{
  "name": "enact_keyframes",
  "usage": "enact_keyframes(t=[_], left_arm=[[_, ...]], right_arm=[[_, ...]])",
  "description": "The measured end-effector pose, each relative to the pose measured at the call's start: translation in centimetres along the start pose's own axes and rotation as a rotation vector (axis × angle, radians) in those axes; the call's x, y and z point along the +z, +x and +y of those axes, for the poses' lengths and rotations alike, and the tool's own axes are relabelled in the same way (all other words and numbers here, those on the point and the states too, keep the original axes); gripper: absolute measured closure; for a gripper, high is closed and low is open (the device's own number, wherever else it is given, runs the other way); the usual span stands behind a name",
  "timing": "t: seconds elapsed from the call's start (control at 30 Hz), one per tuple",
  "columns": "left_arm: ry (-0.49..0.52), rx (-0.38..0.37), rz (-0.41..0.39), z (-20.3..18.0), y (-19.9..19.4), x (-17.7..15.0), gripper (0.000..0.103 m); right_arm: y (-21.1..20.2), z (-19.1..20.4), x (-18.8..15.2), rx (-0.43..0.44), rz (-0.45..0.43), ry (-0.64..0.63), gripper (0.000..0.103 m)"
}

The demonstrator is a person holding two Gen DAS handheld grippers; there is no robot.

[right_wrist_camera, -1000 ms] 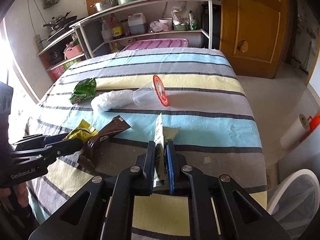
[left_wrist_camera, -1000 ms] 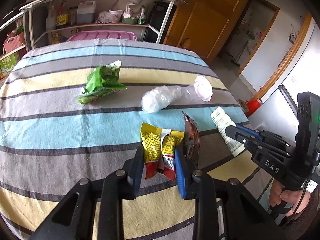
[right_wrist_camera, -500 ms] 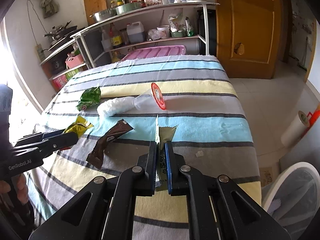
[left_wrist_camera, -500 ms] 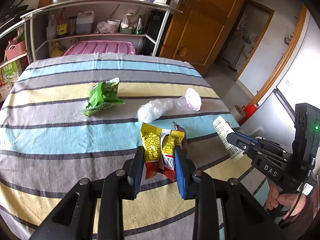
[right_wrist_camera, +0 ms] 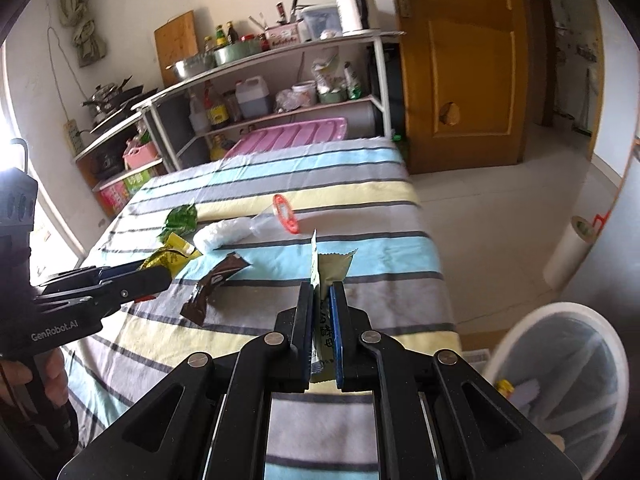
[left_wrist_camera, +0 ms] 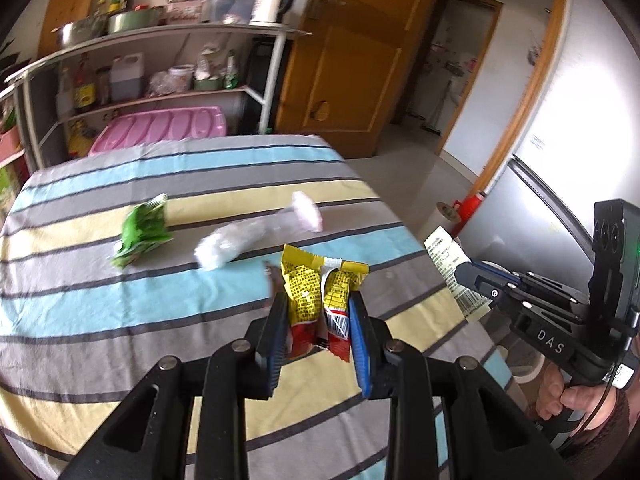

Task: Collect trash
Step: 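Carry both items over the bin and open both tools to drop them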

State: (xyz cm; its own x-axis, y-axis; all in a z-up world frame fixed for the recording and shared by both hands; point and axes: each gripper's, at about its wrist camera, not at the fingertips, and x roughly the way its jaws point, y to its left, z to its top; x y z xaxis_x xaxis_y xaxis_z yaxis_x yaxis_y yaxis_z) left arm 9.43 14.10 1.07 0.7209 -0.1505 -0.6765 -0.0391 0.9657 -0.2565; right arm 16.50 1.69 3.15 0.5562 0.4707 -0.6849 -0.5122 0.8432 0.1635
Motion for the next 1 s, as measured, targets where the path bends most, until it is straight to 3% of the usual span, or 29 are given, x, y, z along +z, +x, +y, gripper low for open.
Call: enact_keyframes(t=[0.47, 0.77, 1.0], left_arm=[[0.161, -0.143, 0.029, -9.7, 2.6, 0.9, 0.073], [0.263, -0.242, 0.093, -17.1, 5.6, 0.2, 0.073], [0.325, -0.275, 0.171, -21.8, 8.5, -0.9, 0.073]], right_arm=[[-6.8, -7.1, -2.4, -0.14, -0.066, 0.115, 0.095], [-10.3, -12.8, -5.2, -0.243, -0.066, 0.208, 0.095], [-11.5, -16.6, -7.7, -0.292, -0.039, 0.275, 0.095]])
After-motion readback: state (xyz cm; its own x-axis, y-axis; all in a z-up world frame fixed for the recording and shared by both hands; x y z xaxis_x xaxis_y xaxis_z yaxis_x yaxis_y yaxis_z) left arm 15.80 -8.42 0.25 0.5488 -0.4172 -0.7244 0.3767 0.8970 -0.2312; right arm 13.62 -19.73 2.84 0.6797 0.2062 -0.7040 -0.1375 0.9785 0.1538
